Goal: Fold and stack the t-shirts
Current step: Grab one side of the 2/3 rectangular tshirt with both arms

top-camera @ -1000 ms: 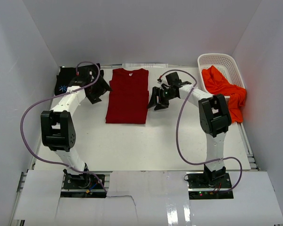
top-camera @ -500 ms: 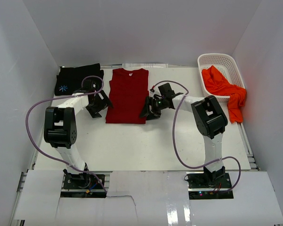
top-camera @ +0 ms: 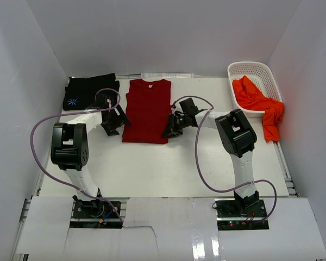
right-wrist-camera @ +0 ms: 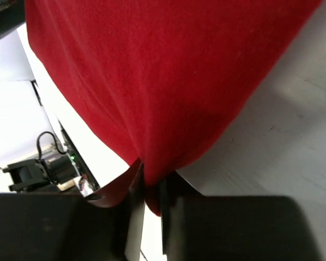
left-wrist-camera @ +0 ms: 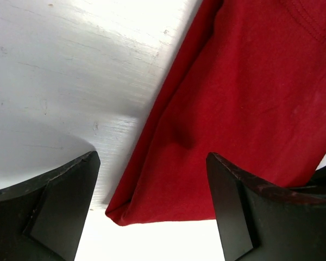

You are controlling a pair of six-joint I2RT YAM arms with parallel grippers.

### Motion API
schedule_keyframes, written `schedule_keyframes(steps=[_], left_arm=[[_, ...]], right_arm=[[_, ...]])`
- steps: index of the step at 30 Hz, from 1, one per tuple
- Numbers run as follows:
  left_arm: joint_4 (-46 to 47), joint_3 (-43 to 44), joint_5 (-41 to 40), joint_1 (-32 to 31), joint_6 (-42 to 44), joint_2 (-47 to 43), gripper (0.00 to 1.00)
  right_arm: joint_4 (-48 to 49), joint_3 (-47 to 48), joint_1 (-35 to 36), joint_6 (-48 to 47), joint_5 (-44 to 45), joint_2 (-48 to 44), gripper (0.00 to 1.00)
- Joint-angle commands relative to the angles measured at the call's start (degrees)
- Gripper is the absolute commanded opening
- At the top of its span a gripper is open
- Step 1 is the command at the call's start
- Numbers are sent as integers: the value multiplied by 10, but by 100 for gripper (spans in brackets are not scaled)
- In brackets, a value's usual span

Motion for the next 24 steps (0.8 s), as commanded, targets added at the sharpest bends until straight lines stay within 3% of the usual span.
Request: schedule_keyframes(steps=[1, 10, 18, 24], left_arm=[[4, -23, 16, 2, 7, -3, 90], [-34, -96, 29, 2, -32, -71, 86], [-57, -190, 43, 2, -76, -198, 86], [-48, -177, 28, 5, -78, -163, 86]], right_arm=[[-5, 16, 3, -9, 8, 2, 13], [-21, 24, 3, -20, 16, -1, 9], [-36, 40, 3, -29, 18, 2, 9], [-41, 40, 3, -37, 22, -2, 9]])
